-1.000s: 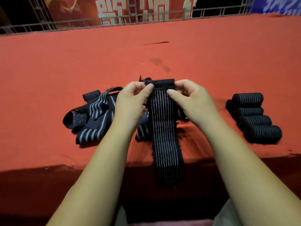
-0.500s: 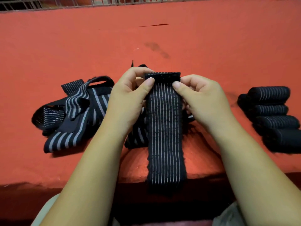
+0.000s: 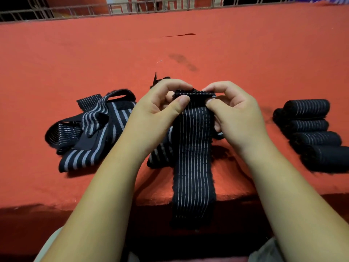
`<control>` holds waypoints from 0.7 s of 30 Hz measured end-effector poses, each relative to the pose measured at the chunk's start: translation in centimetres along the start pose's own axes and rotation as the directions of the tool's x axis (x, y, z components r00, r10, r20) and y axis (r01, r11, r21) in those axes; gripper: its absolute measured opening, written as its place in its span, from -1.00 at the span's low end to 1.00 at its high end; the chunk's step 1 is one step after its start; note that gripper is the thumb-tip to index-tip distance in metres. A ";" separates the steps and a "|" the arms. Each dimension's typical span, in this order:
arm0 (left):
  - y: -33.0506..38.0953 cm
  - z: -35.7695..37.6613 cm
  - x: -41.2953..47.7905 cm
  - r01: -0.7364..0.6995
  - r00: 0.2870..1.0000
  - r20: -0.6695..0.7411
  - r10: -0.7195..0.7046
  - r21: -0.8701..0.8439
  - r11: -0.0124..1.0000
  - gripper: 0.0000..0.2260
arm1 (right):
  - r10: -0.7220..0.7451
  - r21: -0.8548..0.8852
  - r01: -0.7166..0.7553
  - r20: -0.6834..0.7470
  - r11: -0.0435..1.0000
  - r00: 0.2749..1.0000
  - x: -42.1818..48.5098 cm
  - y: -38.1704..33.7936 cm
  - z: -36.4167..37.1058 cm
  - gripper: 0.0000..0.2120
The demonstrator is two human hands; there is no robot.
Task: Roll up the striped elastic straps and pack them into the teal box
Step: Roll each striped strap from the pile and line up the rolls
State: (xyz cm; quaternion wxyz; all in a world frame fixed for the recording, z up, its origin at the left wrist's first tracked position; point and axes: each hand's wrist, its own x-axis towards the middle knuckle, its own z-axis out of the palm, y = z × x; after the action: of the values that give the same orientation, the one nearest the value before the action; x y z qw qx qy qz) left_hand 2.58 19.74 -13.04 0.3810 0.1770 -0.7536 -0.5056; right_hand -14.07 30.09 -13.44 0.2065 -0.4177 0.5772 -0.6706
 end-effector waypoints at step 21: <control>-0.2 0.2 0.1 0.110 0.990 -0.072 -0.122 -0.149 0.983 -0.75 | 0.017 0.032 -0.022 0.145 0.999 0.989 -0.1 0.3 -1.7 -0.87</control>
State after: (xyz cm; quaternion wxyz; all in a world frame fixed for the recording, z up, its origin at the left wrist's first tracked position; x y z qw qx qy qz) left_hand 2.33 19.69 -13.25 0.3930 0.2131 -0.6871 -0.5728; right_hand -15.41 31.12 -13.75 0.2613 -0.4562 0.5534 -0.6460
